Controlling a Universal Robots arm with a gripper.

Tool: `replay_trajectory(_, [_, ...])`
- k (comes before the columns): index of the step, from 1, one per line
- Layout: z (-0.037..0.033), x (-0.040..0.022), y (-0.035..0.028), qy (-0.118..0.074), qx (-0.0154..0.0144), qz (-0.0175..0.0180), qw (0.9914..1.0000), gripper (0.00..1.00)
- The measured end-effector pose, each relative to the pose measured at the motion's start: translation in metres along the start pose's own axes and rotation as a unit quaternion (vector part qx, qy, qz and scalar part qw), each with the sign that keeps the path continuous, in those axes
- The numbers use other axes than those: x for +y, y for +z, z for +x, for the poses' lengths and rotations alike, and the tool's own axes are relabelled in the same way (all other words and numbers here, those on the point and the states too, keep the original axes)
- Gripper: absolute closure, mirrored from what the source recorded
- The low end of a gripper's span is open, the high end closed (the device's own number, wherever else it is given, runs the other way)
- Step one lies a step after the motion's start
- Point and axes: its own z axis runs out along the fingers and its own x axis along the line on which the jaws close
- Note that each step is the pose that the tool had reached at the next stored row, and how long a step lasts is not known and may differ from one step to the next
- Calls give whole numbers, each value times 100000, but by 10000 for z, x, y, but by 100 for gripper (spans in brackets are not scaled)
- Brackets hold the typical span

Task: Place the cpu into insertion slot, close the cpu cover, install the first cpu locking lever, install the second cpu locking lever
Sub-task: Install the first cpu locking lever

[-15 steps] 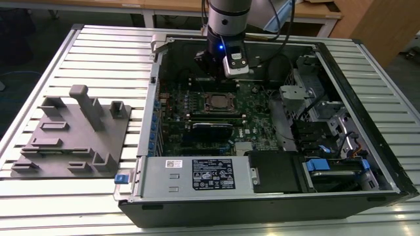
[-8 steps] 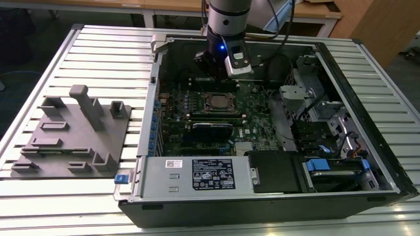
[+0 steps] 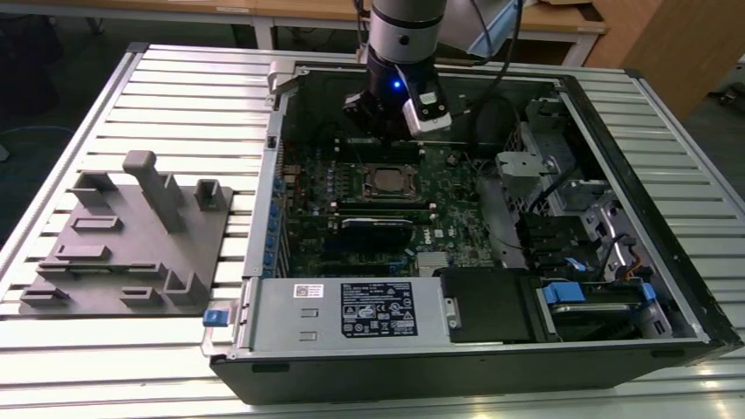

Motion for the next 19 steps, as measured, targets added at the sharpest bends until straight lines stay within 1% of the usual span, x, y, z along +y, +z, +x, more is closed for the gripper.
replay_trajectory(7, [0, 0, 0, -369, 30, 2, 99999, 90])
replay_trajectory(17, [8, -1, 1, -375, 29, 0, 99999, 90])
replay_trajectory(19, [14, -2, 1, -708, 58, 5, 99997, 90])
